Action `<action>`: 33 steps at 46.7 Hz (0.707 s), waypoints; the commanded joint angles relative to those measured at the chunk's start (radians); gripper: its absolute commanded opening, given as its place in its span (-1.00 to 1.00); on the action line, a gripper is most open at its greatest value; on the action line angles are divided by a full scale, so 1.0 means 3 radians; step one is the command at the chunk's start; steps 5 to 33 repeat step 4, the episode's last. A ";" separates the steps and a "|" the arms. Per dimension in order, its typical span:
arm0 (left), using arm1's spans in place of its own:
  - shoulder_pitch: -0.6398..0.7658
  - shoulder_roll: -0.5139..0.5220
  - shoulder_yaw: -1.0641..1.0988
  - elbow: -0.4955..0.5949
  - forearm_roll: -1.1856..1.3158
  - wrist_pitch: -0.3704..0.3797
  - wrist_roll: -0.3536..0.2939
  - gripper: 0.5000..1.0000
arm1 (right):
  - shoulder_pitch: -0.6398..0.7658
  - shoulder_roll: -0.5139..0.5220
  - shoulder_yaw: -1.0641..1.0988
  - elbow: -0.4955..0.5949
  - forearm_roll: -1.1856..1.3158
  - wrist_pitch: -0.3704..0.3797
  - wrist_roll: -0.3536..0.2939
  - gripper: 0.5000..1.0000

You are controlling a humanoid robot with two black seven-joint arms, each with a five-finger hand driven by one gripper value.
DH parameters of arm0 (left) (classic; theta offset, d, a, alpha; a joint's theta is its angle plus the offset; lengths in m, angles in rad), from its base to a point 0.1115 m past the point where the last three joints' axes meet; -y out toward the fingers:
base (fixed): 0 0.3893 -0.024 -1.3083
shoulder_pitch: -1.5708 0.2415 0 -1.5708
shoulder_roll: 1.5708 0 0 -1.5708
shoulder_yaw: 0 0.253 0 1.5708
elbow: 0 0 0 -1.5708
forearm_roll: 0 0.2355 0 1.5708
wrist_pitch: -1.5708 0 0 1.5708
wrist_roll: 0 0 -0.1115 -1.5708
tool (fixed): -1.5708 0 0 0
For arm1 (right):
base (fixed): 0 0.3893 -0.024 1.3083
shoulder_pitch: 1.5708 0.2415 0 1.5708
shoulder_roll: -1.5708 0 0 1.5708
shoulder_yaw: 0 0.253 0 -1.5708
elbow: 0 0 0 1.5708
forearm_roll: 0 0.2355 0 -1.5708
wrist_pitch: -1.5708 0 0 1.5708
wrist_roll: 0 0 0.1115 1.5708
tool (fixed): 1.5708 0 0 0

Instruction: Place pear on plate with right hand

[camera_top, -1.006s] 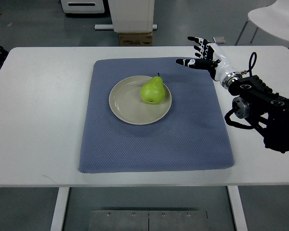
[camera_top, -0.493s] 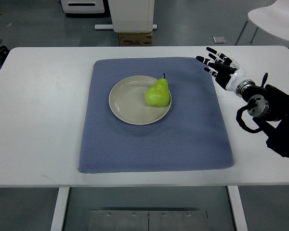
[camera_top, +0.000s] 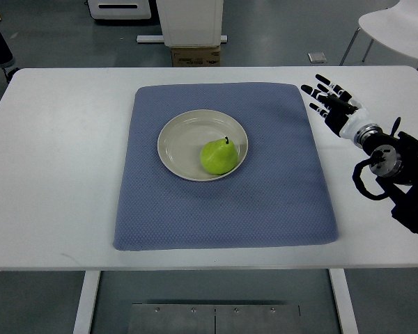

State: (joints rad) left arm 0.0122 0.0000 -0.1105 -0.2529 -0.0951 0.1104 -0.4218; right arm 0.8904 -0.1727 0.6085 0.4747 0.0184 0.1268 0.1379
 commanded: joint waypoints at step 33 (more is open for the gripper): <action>0.0000 0.0000 0.0000 -0.0001 0.0000 0.0000 0.0000 1.00 | 0.0018 -0.0033 -0.0004 -0.0049 0.0000 0.0007 0.0001 1.00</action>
